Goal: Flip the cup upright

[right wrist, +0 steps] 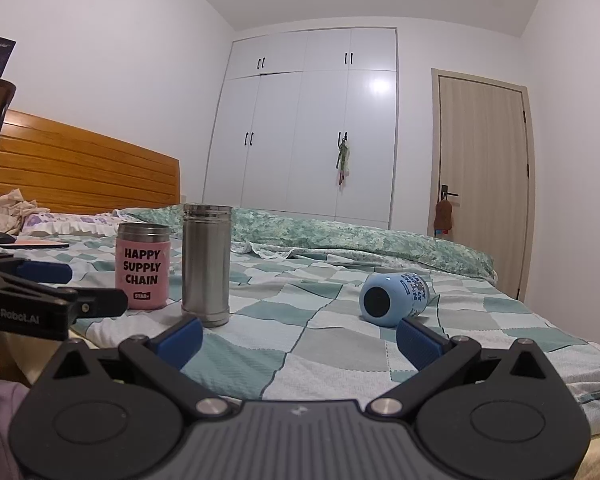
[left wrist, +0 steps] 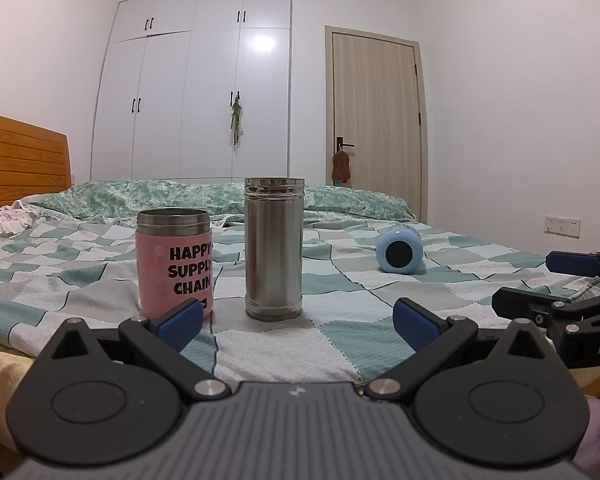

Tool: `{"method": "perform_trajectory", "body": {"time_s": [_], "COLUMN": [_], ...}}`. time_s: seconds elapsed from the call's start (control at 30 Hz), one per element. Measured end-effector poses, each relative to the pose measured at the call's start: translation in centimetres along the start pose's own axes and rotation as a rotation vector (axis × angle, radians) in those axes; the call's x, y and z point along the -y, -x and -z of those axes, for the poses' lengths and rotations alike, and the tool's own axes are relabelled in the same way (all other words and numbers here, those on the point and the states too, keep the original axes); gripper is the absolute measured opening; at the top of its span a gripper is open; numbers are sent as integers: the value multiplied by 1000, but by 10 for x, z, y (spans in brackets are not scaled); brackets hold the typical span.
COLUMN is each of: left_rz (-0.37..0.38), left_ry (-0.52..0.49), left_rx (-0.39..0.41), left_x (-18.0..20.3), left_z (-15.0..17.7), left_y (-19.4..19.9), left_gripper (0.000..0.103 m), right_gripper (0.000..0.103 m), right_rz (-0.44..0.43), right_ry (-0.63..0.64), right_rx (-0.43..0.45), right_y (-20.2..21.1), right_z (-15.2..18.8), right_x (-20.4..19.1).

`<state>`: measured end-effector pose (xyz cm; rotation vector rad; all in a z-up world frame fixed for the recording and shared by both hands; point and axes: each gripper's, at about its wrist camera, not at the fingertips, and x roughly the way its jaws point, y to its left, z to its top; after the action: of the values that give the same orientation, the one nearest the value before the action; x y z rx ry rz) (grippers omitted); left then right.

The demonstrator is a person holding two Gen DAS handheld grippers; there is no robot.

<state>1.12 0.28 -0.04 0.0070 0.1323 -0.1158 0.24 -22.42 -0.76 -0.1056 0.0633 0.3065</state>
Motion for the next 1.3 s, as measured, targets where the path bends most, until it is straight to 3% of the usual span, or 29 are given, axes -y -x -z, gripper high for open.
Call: {"method": "perform_trajectory", "body": {"time_s": [1.3], "left_rz": [-3], "left_ry": [-10], "left_rx": [10], "left_x": [1], "left_z": [3], "left_y": [2], "left_gripper": [103], "right_gripper": [103], "right_rz": [19], "right_ry": [-3], "right_rx": [-4], "right_y": [0], "right_z": [1], "right_x": [-3]}}
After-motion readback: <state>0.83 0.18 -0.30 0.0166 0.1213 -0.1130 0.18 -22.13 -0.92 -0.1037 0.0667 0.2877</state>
